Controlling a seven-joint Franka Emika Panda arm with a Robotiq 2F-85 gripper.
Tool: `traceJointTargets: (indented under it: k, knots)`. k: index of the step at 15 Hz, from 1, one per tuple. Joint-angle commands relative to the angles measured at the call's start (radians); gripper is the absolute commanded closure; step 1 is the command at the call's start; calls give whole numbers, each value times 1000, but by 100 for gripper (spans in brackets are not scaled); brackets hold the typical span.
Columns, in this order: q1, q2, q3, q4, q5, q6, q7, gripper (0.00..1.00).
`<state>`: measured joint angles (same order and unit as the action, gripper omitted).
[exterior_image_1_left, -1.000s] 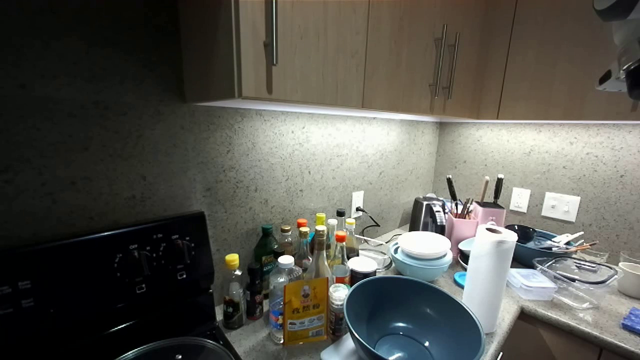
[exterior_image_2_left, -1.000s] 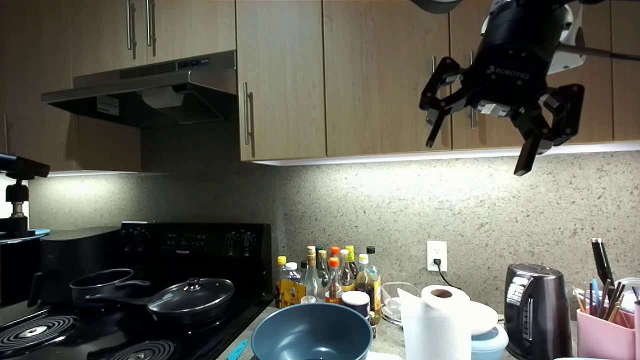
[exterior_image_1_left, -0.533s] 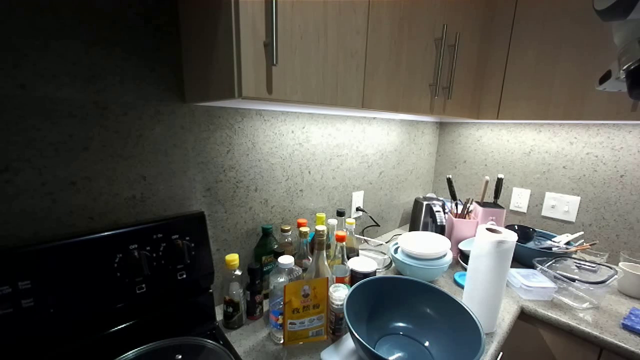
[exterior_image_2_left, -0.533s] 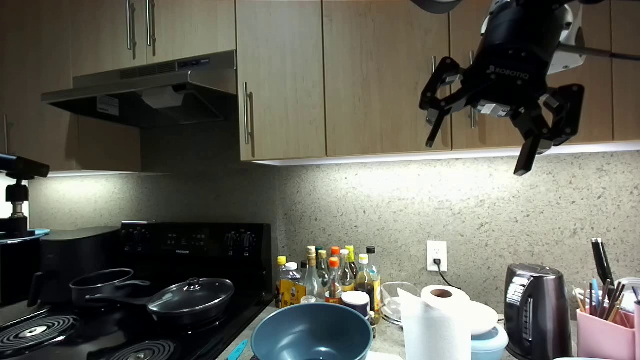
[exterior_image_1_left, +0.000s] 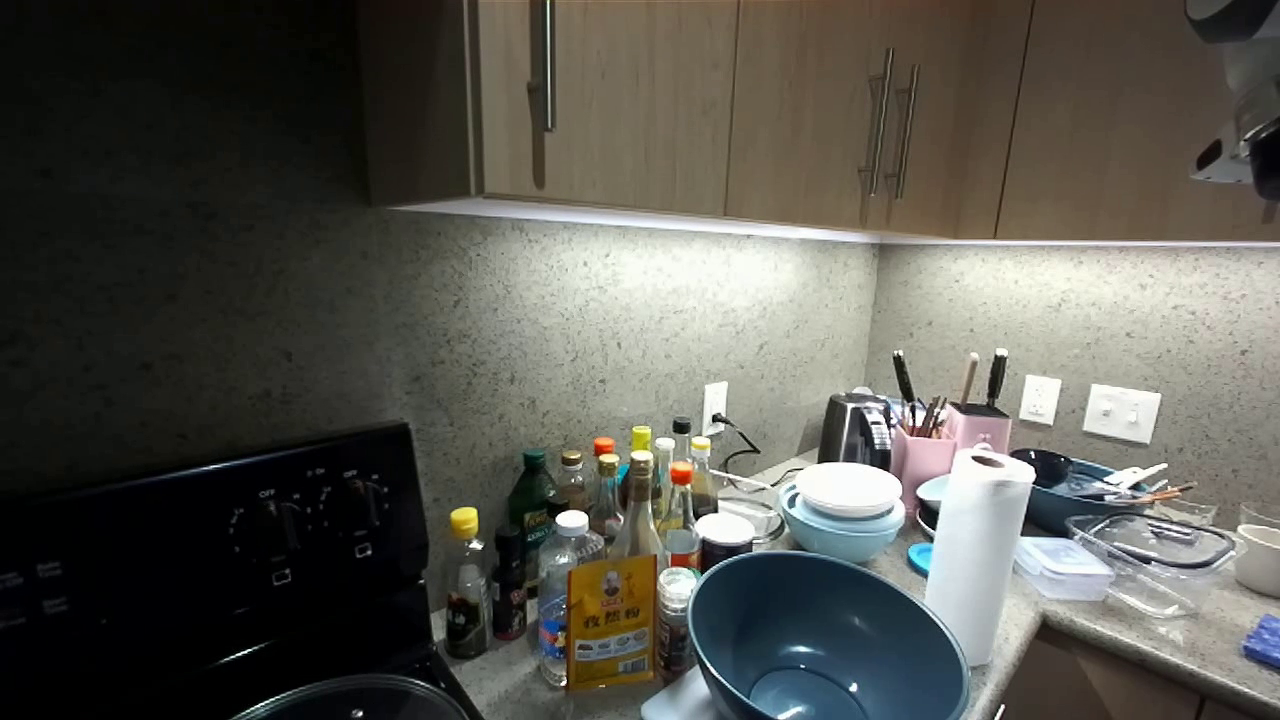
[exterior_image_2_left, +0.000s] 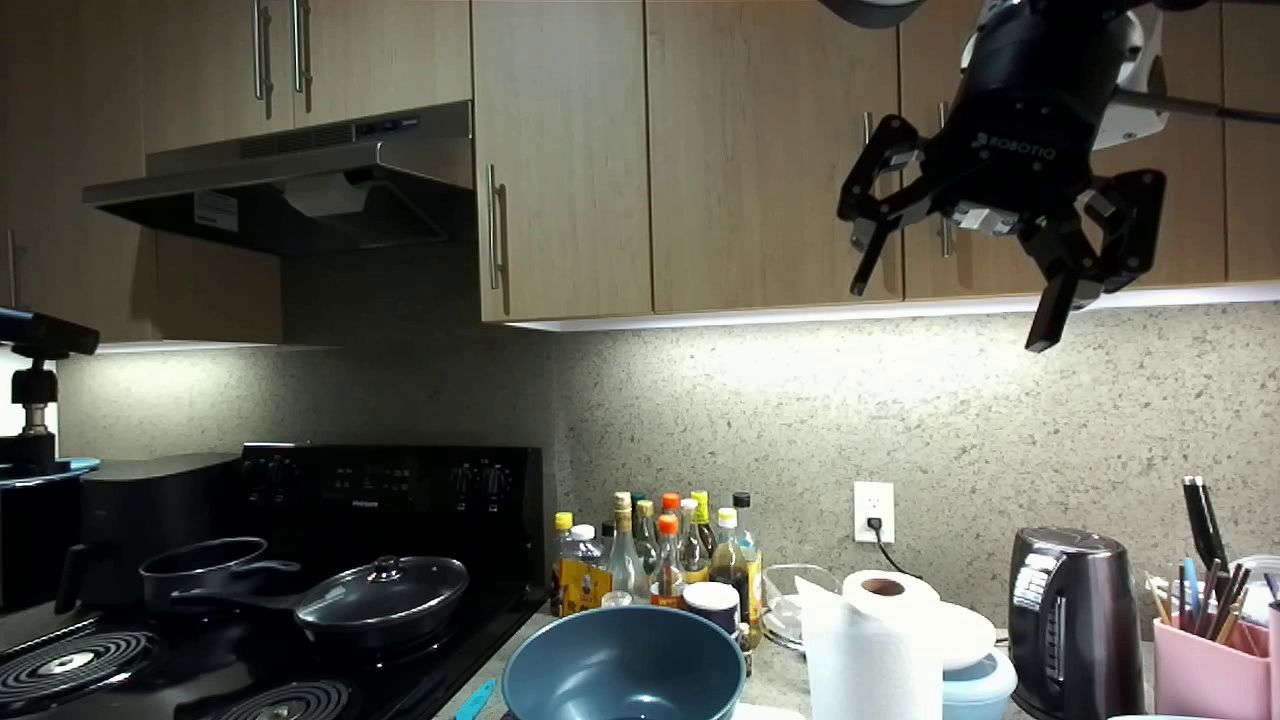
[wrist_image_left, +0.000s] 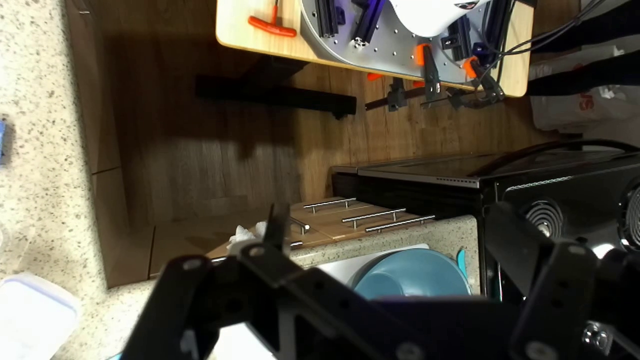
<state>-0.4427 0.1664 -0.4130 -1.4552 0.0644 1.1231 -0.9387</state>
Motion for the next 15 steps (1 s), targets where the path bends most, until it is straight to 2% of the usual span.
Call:
traceJointTargets:
  k: [1, 15]
  knots:
    - [-23, 38, 27, 44, 5, -27, -26, 0]
    - [-51, 260, 149, 223, 26, -66, -120, 0]
